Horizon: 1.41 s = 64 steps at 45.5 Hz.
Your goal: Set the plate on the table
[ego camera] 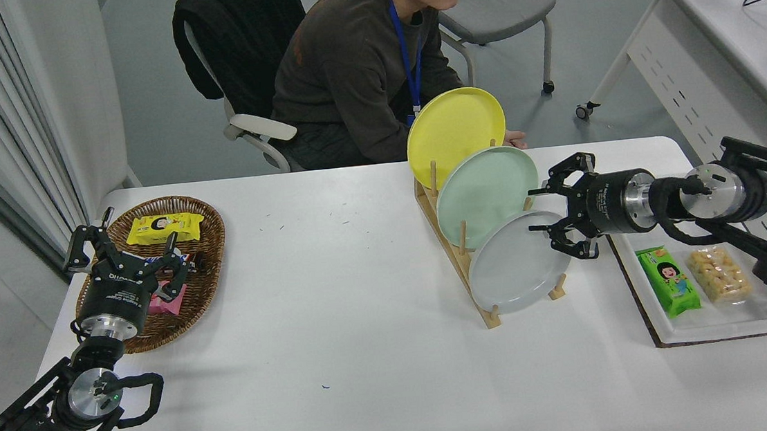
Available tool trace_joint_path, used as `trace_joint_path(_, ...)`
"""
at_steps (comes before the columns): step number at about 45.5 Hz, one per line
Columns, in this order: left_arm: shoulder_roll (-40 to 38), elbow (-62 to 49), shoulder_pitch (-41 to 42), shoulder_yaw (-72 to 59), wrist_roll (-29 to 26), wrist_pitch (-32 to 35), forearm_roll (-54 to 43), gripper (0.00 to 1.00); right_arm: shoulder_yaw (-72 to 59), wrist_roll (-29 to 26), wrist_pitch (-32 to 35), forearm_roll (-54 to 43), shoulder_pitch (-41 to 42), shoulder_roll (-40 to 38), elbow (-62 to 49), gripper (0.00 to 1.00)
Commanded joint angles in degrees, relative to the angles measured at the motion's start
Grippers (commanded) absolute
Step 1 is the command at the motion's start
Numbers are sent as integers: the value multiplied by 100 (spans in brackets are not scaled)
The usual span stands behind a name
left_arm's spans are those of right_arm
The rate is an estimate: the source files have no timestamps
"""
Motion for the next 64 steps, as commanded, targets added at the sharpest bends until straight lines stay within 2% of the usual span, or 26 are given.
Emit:
trace_joint_path(1,0,0,0,0,2,0,-1,98,-3,-26,-5,34,6,-58,35,38)
trace_joint_path(41,0,0,0,0,2,0,-1,98,-3,-70,-93,42,-3,-76,78,35)
trace_joint_path(45,0,0,0,0,-6,0,-1,98,-3,-70,-102,42,-3,-84,87,31)
trace_joint_path(64,0,0,0,0,2,0,-1,98,6,-184,-102,130,6,-181,201,28)
